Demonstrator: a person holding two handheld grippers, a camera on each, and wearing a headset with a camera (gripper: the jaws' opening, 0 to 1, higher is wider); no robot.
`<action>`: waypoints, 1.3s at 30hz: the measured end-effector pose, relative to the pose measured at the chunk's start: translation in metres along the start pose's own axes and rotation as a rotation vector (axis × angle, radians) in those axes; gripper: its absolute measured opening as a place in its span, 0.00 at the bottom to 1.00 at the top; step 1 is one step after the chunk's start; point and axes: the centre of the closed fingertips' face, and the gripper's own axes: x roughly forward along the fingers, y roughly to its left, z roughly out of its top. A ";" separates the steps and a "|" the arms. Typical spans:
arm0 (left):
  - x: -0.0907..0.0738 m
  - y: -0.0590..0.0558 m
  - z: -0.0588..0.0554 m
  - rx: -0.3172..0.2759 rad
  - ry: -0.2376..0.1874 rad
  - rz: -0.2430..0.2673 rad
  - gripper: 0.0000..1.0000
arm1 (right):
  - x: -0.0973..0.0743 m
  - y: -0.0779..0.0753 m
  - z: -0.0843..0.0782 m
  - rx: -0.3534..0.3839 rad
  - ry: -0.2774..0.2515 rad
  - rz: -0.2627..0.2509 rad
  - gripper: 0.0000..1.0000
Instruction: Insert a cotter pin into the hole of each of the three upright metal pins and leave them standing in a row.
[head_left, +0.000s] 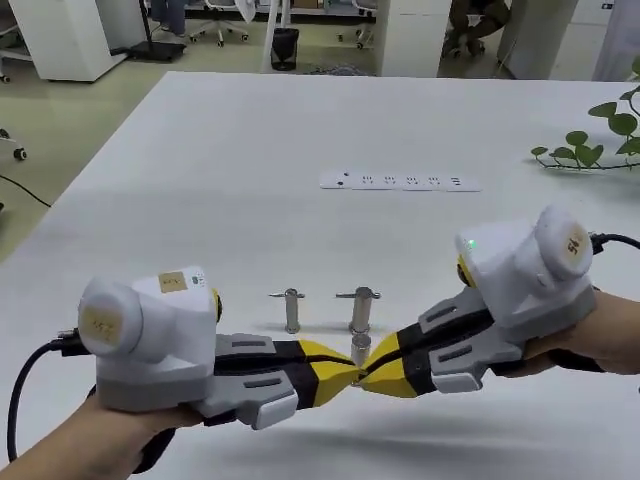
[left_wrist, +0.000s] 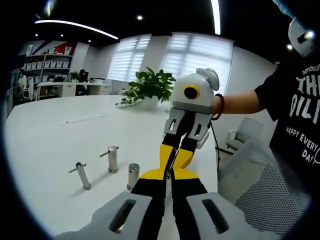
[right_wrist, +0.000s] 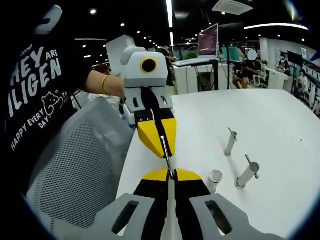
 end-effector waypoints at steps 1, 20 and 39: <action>0.001 -0.001 0.000 0.008 0.002 0.006 0.00 | 0.000 -0.001 -0.001 -0.019 0.009 -0.006 0.00; 0.005 0.013 -0.008 0.064 0.012 0.119 0.04 | -0.011 -0.022 -0.017 -0.117 0.134 -0.105 0.00; 0.017 0.041 -0.012 0.061 0.016 0.286 0.28 | -0.022 -0.047 -0.044 -0.158 0.277 -0.203 0.00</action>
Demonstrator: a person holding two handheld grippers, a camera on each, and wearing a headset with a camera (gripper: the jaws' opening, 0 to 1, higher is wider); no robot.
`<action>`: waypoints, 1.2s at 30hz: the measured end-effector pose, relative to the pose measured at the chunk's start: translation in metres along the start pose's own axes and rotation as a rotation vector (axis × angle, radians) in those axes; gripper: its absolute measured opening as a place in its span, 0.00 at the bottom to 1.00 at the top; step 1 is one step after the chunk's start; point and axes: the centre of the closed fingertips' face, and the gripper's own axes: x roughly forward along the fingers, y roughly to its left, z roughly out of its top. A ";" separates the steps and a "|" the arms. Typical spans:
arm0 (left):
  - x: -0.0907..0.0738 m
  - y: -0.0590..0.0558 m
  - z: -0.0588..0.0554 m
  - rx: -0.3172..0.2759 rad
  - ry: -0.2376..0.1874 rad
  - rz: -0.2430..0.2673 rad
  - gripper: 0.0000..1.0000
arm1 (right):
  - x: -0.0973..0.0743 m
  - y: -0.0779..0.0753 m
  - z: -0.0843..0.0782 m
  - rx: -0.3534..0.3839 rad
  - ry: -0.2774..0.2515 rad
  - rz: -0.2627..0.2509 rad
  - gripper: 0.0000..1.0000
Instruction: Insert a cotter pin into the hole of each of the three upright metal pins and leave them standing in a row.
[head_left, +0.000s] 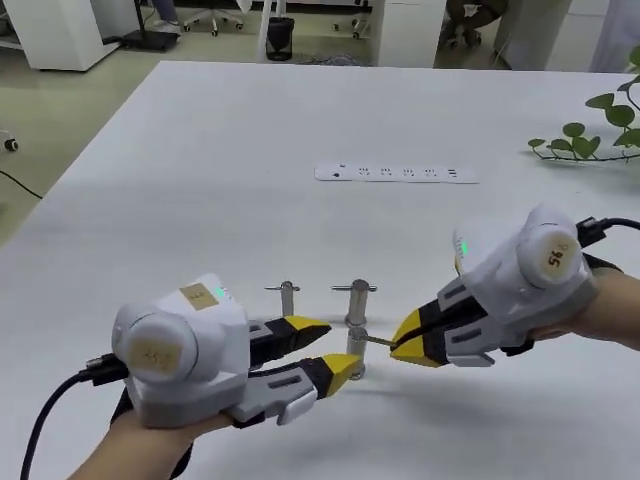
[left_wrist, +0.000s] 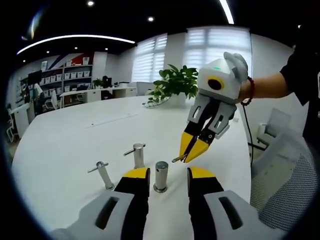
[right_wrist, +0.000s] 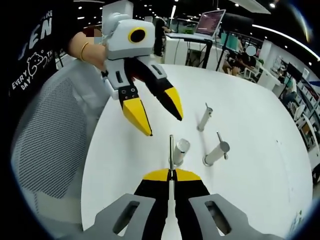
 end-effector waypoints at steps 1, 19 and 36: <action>0.002 0.001 -0.001 0.000 0.005 0.007 0.29 | 0.000 -0.001 -0.003 0.001 0.011 0.000 0.00; 0.027 0.011 -0.021 0.004 0.078 0.074 0.27 | 0.004 -0.012 -0.025 0.011 0.087 -0.028 0.00; 0.047 0.014 -0.038 -0.027 0.128 0.099 0.19 | 0.009 -0.015 -0.026 0.006 0.097 -0.021 0.00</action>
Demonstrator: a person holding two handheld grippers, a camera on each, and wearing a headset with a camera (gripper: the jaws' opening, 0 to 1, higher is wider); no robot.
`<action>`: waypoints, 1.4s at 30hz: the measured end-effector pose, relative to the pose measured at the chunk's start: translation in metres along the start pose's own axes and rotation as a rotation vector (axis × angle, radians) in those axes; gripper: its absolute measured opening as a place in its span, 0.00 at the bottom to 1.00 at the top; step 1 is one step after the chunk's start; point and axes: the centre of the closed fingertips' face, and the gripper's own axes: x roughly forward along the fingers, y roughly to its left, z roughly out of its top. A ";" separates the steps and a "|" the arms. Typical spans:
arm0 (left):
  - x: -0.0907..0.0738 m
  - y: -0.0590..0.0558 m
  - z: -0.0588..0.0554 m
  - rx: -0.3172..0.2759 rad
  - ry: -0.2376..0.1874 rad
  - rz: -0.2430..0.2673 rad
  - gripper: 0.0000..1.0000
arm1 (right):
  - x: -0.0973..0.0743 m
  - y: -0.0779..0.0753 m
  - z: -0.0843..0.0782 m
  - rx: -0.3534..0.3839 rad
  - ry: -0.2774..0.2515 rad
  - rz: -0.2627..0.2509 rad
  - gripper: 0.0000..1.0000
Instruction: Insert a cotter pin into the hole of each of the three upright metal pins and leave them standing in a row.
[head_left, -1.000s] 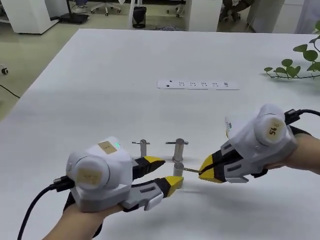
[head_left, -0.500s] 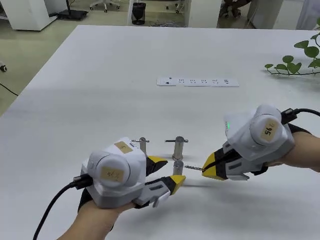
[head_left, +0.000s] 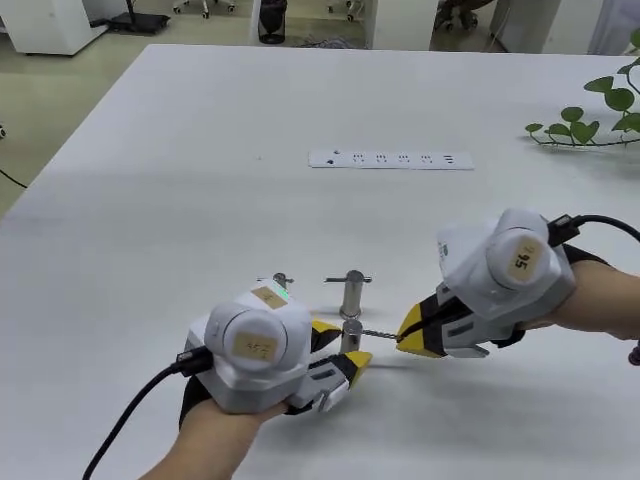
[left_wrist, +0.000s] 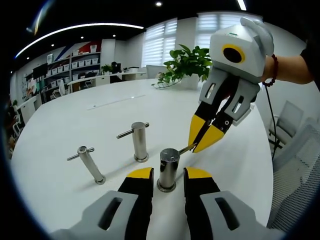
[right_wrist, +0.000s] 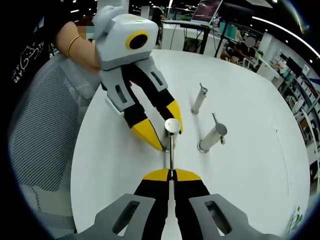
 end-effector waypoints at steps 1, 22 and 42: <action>0.001 0.000 0.000 -0.003 -0.001 0.000 0.18 | 0.000 0.000 0.000 0.002 0.000 0.001 0.00; 0.006 0.002 -0.007 -0.043 -0.005 0.007 0.11 | 0.002 -0.001 0.007 -0.047 0.009 -0.019 0.00; 0.008 0.002 -0.008 -0.038 -0.007 0.011 0.11 | 0.001 -0.002 0.020 -0.086 -0.014 -0.045 0.00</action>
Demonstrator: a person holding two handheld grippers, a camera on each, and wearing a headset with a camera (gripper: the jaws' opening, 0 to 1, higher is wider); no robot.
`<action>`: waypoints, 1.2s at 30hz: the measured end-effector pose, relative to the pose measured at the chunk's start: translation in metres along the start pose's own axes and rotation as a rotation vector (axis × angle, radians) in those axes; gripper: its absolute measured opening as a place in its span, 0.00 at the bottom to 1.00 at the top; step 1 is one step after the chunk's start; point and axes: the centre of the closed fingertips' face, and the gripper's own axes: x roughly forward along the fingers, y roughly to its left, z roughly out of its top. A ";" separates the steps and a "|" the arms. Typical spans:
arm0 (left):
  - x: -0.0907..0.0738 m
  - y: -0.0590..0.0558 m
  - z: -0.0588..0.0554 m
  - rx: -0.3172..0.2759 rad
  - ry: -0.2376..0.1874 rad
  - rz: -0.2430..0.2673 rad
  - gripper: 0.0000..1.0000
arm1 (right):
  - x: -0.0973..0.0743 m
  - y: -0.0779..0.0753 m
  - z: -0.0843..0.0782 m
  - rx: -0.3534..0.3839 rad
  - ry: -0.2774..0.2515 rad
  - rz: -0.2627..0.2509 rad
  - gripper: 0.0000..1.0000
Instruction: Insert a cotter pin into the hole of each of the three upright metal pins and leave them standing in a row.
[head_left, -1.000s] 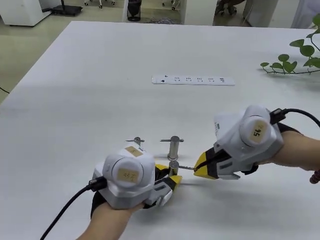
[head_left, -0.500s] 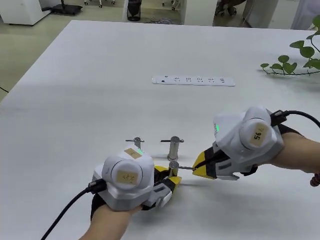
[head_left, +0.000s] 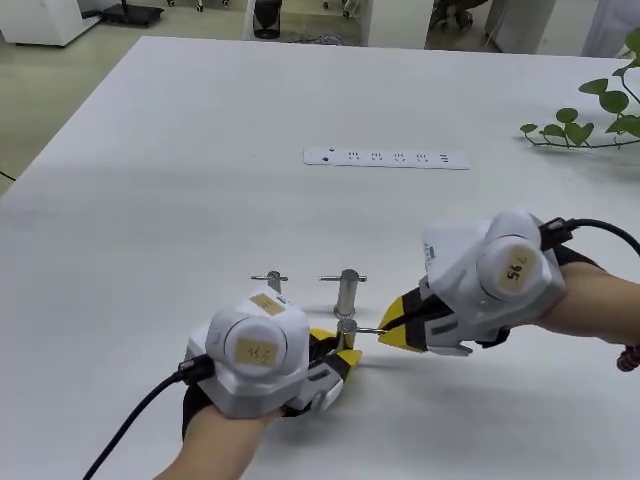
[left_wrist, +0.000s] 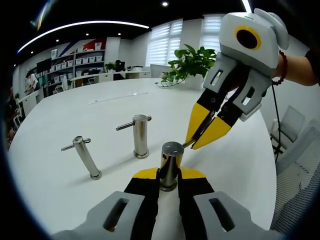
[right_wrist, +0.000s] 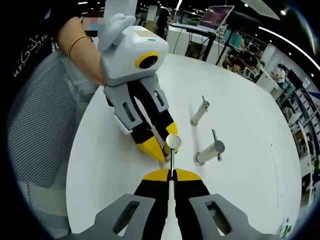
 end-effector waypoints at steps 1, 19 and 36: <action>0.000 0.000 0.000 0.001 0.000 0.000 0.11 | 0.000 0.000 0.001 -0.003 0.000 -0.002 0.00; 0.001 0.000 0.000 -0.013 0.002 0.004 0.11 | 0.005 -0.001 0.010 -0.019 -0.003 -0.022 0.00; 0.002 0.000 0.000 -0.012 0.005 0.008 0.11 | 0.008 -0.003 0.018 -0.007 -0.053 -0.051 0.03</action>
